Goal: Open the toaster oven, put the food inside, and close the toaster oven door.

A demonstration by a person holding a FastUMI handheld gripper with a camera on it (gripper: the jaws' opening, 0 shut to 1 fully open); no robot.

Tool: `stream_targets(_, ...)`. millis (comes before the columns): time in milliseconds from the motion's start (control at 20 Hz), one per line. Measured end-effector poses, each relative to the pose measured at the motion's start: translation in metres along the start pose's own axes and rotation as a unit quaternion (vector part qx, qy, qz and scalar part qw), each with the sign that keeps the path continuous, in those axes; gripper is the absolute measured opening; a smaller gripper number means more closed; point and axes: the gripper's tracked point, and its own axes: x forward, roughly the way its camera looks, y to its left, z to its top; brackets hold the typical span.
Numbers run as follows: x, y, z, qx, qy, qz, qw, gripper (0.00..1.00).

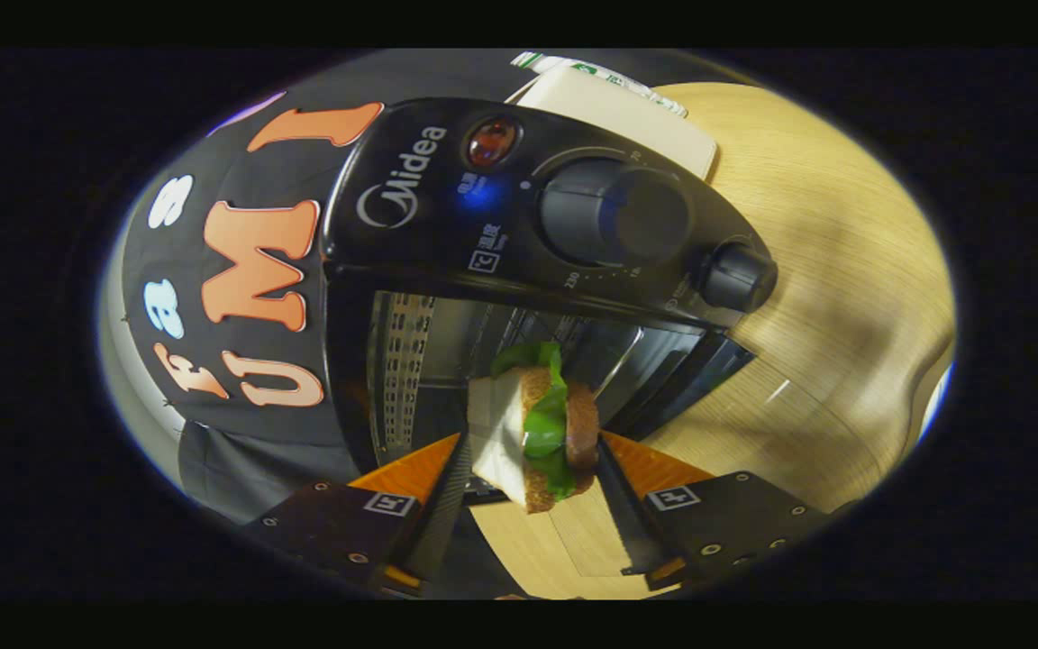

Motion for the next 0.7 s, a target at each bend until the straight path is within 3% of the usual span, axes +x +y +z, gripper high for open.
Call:
stream_targets(100, -0.012, 0.0, -0.002, -0.014, 0.006, 0.001, 1.0, 0.88)
stream_targets(400, 0.002, 0.002, 0.006, 0.001, -0.003, -0.021, 1.0, 0.9)
stream_targets(700, 0.02, 0.0, -0.023, -0.039, 0.045, -0.065, 0.996, 0.97)
